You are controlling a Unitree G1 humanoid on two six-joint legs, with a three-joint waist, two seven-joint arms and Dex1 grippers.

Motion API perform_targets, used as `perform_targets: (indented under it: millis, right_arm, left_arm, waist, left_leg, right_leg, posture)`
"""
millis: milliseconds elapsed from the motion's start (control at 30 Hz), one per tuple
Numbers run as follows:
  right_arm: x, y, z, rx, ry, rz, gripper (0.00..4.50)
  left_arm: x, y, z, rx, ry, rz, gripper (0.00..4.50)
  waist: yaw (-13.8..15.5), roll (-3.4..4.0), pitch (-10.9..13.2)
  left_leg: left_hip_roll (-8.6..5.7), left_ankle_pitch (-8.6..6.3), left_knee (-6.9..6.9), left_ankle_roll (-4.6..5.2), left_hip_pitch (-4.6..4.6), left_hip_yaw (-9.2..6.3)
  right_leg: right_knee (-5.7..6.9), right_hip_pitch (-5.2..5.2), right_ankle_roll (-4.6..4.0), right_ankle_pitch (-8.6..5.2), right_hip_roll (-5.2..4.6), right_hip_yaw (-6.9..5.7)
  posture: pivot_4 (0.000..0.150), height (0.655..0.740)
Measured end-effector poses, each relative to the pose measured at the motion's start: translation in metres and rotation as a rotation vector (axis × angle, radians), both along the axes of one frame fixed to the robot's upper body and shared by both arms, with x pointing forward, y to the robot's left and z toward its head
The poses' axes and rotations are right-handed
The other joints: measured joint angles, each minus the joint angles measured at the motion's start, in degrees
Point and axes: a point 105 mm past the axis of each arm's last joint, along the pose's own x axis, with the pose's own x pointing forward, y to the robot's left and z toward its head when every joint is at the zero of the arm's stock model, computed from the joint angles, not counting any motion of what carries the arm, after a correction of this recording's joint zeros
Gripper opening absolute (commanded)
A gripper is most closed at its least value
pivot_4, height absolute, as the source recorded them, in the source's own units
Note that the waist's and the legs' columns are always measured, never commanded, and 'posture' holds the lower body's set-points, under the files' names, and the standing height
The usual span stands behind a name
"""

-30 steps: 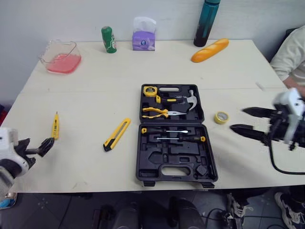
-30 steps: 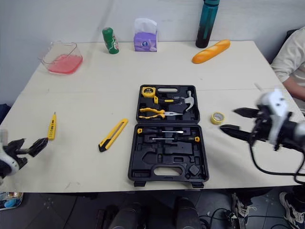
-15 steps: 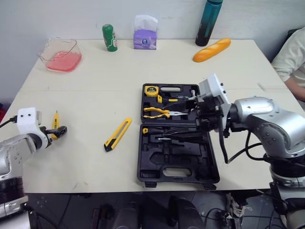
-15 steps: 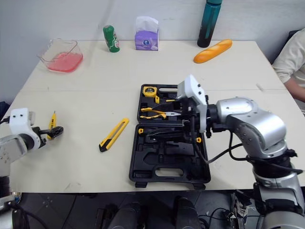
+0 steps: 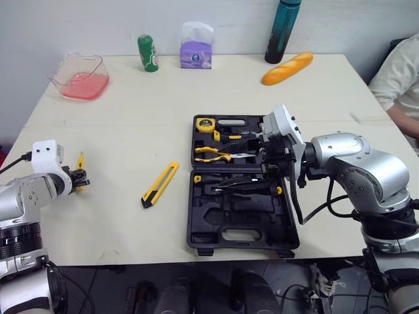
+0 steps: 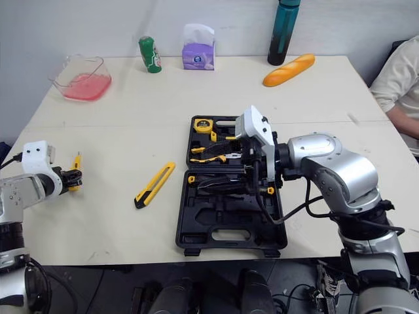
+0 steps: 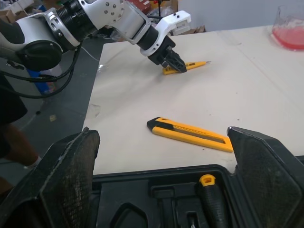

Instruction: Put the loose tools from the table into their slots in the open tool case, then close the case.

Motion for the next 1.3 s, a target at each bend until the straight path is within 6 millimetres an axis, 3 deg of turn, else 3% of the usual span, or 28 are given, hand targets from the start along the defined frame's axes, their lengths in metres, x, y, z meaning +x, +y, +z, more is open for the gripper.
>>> perform_targets:
  millis: [200, 300, 333, 433, 500, 633, 700, 833, 967, 1200, 1300]
  right_arm:
    - [0.002, 0.000, 0.000, 0.005, 0.005, -0.004, 4.50]
    - [0.002, -0.003, 0.002, 0.009, 0.001, -0.012, 4.50]
    - [0.003, -0.005, 0.003, 0.010, -0.002, -0.019, 4.50]
    - [0.002, -0.013, -0.001, -0.009, 0.018, -0.049, 4.50]
    - [-0.002, -0.024, -0.008, -0.027, 0.040, -0.080, 4.50]
    - [-0.014, -0.048, -0.028, -0.081, 0.108, -0.171, 4.50]
    - [-0.021, -0.056, -0.037, -0.100, 0.133, -0.210, 4.50]
    - [-0.031, -0.069, -0.053, -0.130, 0.166, -0.305, 4.50]
    - [-0.036, -0.076, -0.057, -0.128, 0.159, -0.391, 4.50]
    - [-0.049, -0.085, -0.065, -0.132, 0.169, -0.498, 4.50]
    - [-0.052, -0.089, -0.067, -0.130, 0.168, -0.540, 4.50]
  left_arm:
    - [-0.007, 0.005, 0.001, 0.022, 0.006, -0.025, 0.45]
    - [-0.010, 0.000, 0.009, 0.066, 0.010, -0.135, 0.45]
    - [-0.009, -0.010, 0.017, 0.075, -0.004, -0.214, 0.45]
    - [-0.013, -0.064, 0.049, 0.078, -0.076, -0.553, 0.45]
    - [-0.019, -0.100, 0.058, 0.045, -0.083, -0.741, 0.45]
    - [-0.043, -0.175, 0.059, -0.019, -0.009, -1.168, 0.45]
    - [-0.051, -0.202, 0.061, -0.006, 0.020, -1.349, 0.45]
    - [-0.047, -0.246, 0.060, 0.032, 0.045, -1.600, 0.45]
    - [-0.040, -0.274, 0.048, 0.060, 0.114, -1.761, 0.45]
    - [-0.017, -0.301, 0.022, 0.159, 0.173, -1.890, 0.45]
    - [-0.011, -0.308, 0.020, 0.182, 0.177, -1.912, 0.45]
  waist:
    - [-0.1, 0.00, 0.0]
    - [0.0, -0.04, 0.0]
    - [0.1, -0.10, 0.1]
    - [0.9, -0.18, 0.1]
    - [1.2, -0.17, 0.1]
    - [1.7, -0.19, 0.1]
    - [1.7, -0.19, 0.1]
    - [1.8, -0.20, 0.1]
    - [1.8, -0.23, 0.1]
    - [2.1, -0.29, 0.1]
    - [2.0, -0.35, 0.2]
  left_leg:
    - [0.10, -0.02, 0.00, -0.04, -0.01, 0.15]
    - [0.13, -0.04, 0.00, -0.06, -0.14, 0.18]
    - [0.14, -0.03, 0.01, -0.06, -0.21, 0.19]
    - [0.01, -0.04, 0.04, -0.05, -0.34, 0.07]
    - [-0.05, -0.04, 0.02, -0.03, -0.35, 0.07]
    - [-0.02, -0.02, 0.03, -0.01, -0.42, 0.13]
    - [-0.04, 0.01, 0.03, 0.04, -0.32, 0.31]
    - [-0.04, 0.08, 0.04, 0.12, -0.13, 0.57]
    - [0.00, 0.08, 0.02, 0.13, -0.17, 0.74]
    - [-0.05, 0.10, 0.09, 0.30, -0.22, 0.85]
    - [-0.07, 0.06, 0.10, 0.39, -0.25, 0.86]
  right_leg:
    - [-0.01, -0.08, -0.01, -0.01, 0.00, 0.02]
    - [0.02, -0.23, -0.03, -0.02, -0.01, 0.03]
    - [0.02, -0.30, -0.03, -0.02, -0.03, 0.05]
    - [0.02, -0.37, -0.04, -0.02, -0.21, 0.26]
    - [0.00, -0.37, -0.04, -0.02, -0.29, 0.36]
    - [-0.09, -0.37, -0.04, -0.02, 0.08, 0.29]
    - [0.04, -0.37, -0.03, -0.02, 0.14, 0.15]
    - [0.21, -0.34, -0.01, 0.00, 0.19, 0.26]
    - [0.20, -0.49, 0.00, 0.00, 0.29, 0.41]
    - [0.21, -0.54, 0.12, 0.07, 0.26, 0.57]
    - [0.15, -0.54, 0.17, 0.10, 0.23, 0.61]
  posture:
    - [0.150, 0.7314]
    - [0.150, 0.7314]
    - [0.150, 0.7314]
    - [0.150, 0.7314]
    - [0.150, 0.7314]
    - [0.150, 0.7314]
    - [0.150, 0.7314]
    - [0.150, 0.7314]
    - [0.150, 0.7314]
    - [0.150, 0.7314]
    - [0.150, 0.7314]
